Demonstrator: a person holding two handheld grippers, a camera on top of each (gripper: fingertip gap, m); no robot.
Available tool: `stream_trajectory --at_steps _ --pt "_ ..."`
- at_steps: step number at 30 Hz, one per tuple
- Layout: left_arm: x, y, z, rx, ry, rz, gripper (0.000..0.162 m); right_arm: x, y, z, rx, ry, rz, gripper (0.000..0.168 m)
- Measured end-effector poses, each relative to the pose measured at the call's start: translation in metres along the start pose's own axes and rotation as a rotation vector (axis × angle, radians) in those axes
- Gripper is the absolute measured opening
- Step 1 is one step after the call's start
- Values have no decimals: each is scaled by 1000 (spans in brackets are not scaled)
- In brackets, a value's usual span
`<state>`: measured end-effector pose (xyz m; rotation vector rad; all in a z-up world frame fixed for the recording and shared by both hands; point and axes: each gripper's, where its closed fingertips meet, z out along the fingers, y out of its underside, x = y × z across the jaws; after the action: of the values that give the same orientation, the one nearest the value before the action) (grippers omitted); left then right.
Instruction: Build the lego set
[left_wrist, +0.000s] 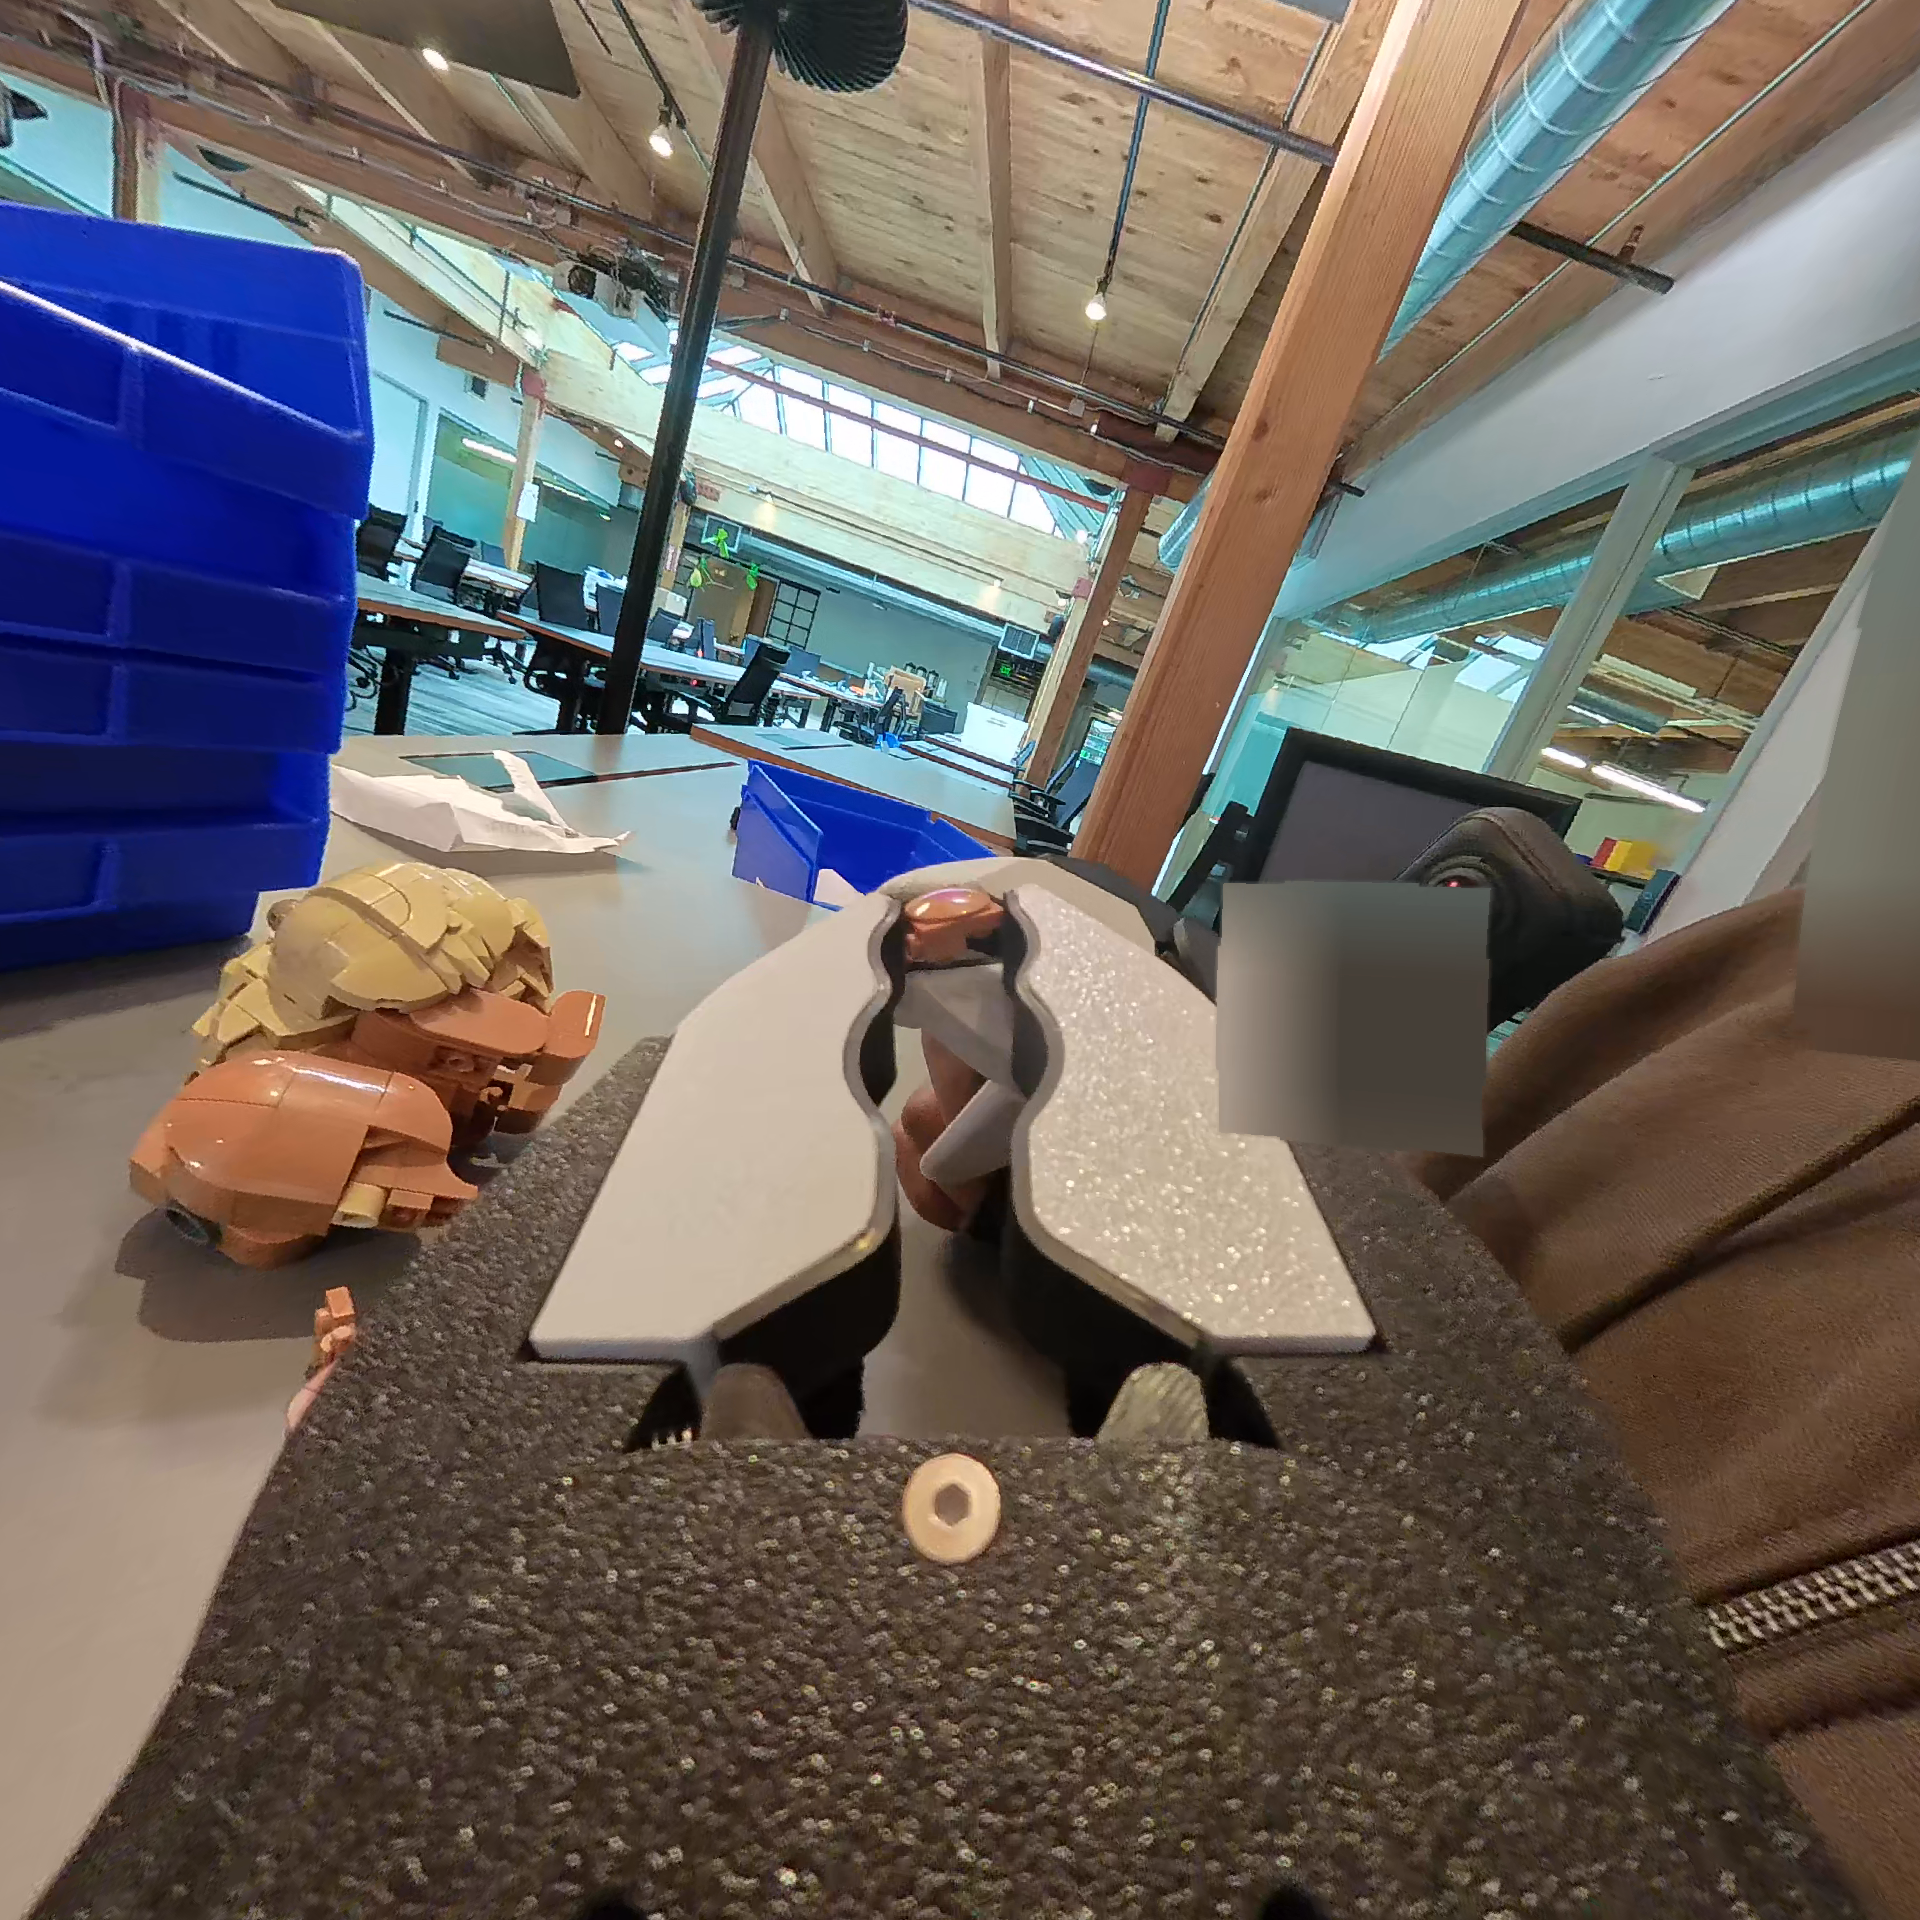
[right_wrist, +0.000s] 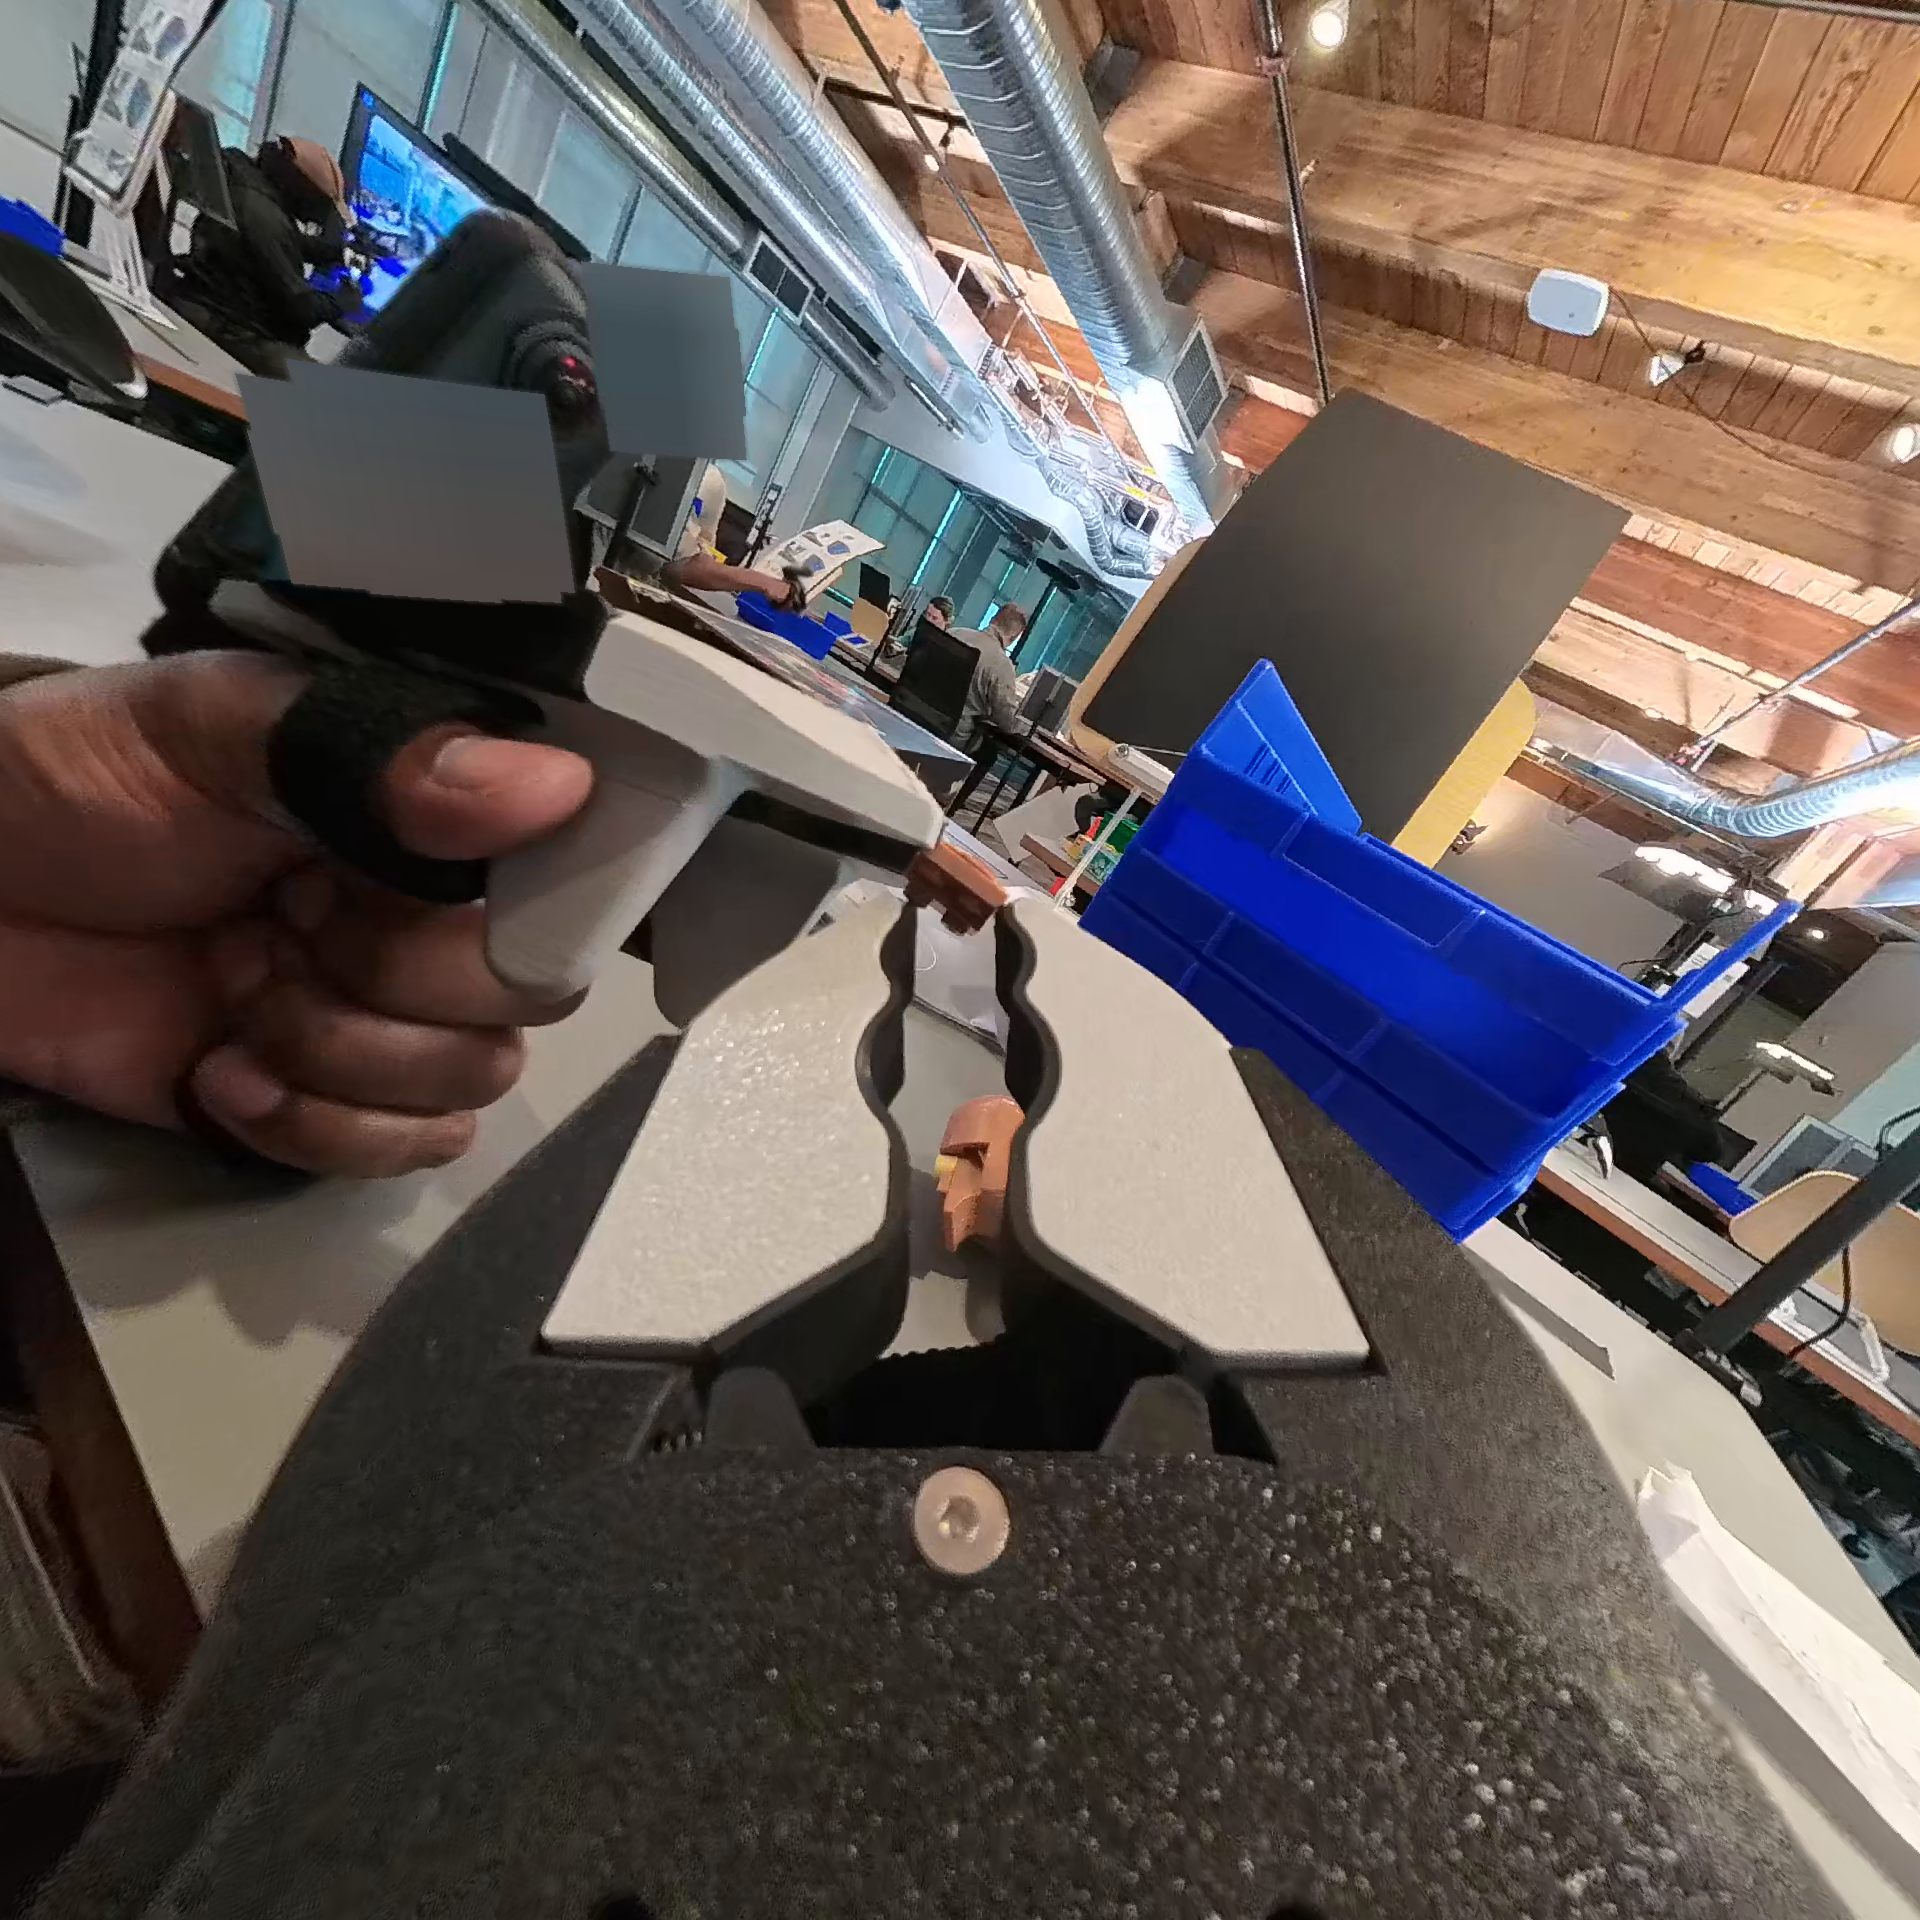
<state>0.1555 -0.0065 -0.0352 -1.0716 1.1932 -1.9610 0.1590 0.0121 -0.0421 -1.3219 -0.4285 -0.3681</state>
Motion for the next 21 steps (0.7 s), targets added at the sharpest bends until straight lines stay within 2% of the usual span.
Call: stream_trajectory --at_steps 2,10,21 --pt "0 2 0 -14 10 -17 18 1 2 -1 -4 -17 -24 9" --pt "0 8 3 -62 5 -16 17 2 5 -5 -17 -47 -96 11" --pt "-2 4 2 -31 -6 -24 17 0 3 -1 -16 -16 0 17"
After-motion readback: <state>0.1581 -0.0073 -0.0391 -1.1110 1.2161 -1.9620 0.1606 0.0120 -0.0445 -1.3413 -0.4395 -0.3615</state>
